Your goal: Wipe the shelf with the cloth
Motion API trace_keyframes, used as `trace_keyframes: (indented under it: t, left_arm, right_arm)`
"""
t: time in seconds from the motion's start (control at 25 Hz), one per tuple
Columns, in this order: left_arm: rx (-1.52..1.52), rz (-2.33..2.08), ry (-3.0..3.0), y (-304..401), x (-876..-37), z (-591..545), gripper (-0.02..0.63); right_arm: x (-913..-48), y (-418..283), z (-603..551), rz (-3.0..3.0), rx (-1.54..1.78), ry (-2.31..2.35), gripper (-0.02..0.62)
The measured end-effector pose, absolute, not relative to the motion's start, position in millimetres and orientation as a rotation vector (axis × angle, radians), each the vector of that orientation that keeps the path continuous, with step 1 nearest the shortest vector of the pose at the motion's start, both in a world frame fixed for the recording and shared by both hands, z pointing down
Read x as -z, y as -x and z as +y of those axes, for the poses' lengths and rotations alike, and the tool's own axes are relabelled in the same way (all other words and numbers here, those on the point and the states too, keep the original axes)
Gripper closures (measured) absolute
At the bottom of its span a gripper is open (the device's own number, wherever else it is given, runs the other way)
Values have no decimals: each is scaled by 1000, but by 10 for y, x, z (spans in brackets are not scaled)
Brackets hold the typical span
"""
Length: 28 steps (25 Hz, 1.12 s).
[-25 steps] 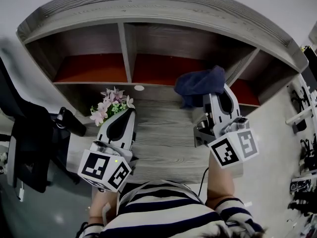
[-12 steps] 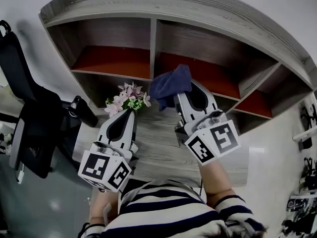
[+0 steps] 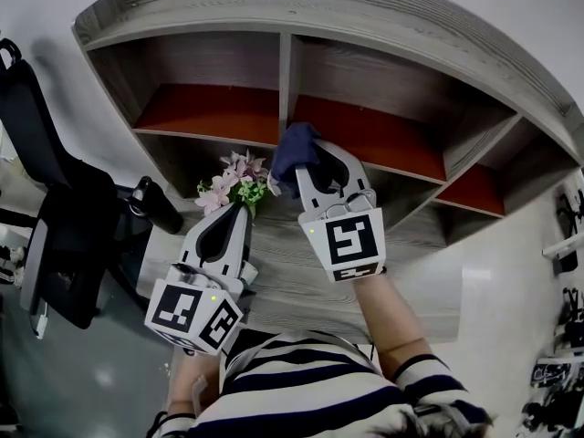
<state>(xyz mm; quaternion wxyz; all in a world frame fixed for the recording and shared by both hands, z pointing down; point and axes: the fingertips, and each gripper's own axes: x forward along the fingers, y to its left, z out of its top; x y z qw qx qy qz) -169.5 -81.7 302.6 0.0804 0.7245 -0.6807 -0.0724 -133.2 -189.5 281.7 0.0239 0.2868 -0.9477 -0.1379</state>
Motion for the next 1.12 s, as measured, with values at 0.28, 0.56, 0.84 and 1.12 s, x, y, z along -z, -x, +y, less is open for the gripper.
trace_keyframes:
  t: [0.28, 0.56, 0.84, 1.12]
  left_arm:
    - [211, -1978, -2208, 1591, -3036, -933, 589]
    - [206, -1906, -2264, 1438, -3040, -1064, 589]
    - [194, -1821, -2326, 1236, -3049, -1196, 589]
    - [180, -1744, -2381, 1047, -3055, -1305, 589]
  right_arm:
    - [-2907, 1134, -2026, -2841, 466, -956, 537]
    - [-2927, 829, -2114, -2776, 479, -1048, 537]
    - [-2929, 398, -2242, -2705, 466, -1175, 537]
    - [-2930, 2, -2337, -2634, 462, -1296, 537]
